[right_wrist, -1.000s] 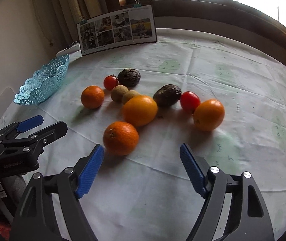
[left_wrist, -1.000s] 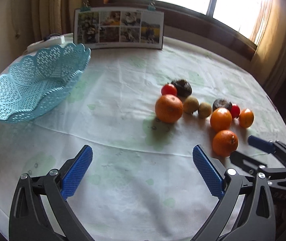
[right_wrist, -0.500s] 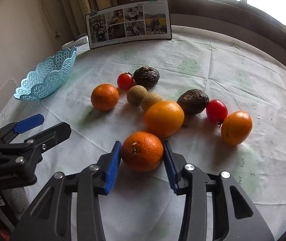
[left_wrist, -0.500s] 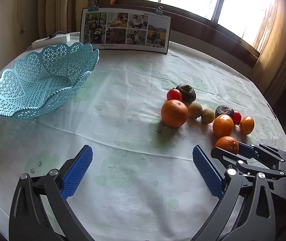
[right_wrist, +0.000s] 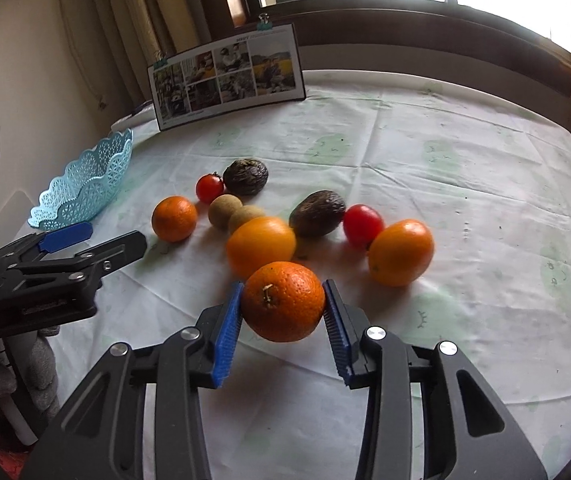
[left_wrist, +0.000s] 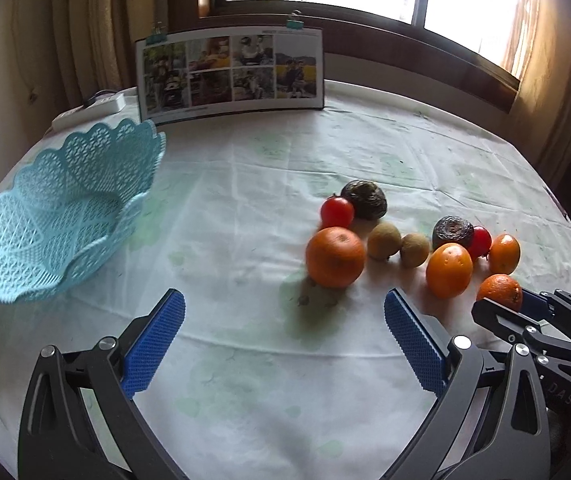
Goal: Organize fruits
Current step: 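Grasp an orange with the right tool while the left tool grasps a large orange, then carry the large orange into the blue basket and open the left tool while the right tool holds its orange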
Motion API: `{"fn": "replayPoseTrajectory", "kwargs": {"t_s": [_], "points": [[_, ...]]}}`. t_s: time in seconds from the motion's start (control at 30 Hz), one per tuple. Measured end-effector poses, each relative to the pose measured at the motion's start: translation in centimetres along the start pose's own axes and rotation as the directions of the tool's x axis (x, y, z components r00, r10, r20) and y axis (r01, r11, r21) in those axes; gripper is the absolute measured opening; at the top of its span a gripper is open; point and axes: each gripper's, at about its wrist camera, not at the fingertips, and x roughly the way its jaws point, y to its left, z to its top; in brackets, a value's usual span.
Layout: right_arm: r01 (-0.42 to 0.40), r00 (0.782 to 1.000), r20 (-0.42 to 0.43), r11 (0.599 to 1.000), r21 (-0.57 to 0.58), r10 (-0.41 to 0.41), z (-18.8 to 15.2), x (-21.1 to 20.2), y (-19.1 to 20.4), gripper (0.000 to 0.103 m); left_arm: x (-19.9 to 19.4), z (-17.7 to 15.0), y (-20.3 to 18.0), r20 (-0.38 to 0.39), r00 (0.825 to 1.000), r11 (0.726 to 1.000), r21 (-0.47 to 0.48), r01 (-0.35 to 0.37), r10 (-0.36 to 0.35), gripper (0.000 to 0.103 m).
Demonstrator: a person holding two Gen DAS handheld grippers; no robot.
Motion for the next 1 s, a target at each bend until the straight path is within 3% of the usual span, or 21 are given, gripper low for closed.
{"fn": "replayPoseTrajectory", "kwargs": {"t_s": [0.27,0.47,0.6,0.77,1.0], "points": [[-0.040,0.999,0.022,0.998,0.040,0.040,-0.1,-0.2,-1.1,0.040,2.7,1.2,-1.6,-0.060,0.996,0.997,0.037,0.065,-0.062,0.073],[-0.059,0.998,0.014,0.998,0.024,0.059,-0.1,0.0,-0.7,0.040,3.9,1.6,-1.6,-0.084,0.993,0.996,0.016,0.089,-0.088,0.060],[-0.064,0.998,0.011,0.998,0.027,0.064,-0.2,0.0,-0.7,0.040,4.4,1.8,-1.6,-0.089,0.992,0.996,0.002,0.089,-0.089,0.057],[-0.064,0.998,0.008,0.997,0.031,0.064,-0.3,0.0,-0.7,0.040,4.5,1.9,-1.7,-0.085,0.991,0.994,-0.004,0.107,-0.107,0.040],[-0.060,0.998,0.006,0.998,0.037,0.060,-0.4,0.1,-0.7,0.040,3.6,1.5,-1.7,-0.065,0.991,0.993,-0.014,0.115,-0.116,0.040]]}}
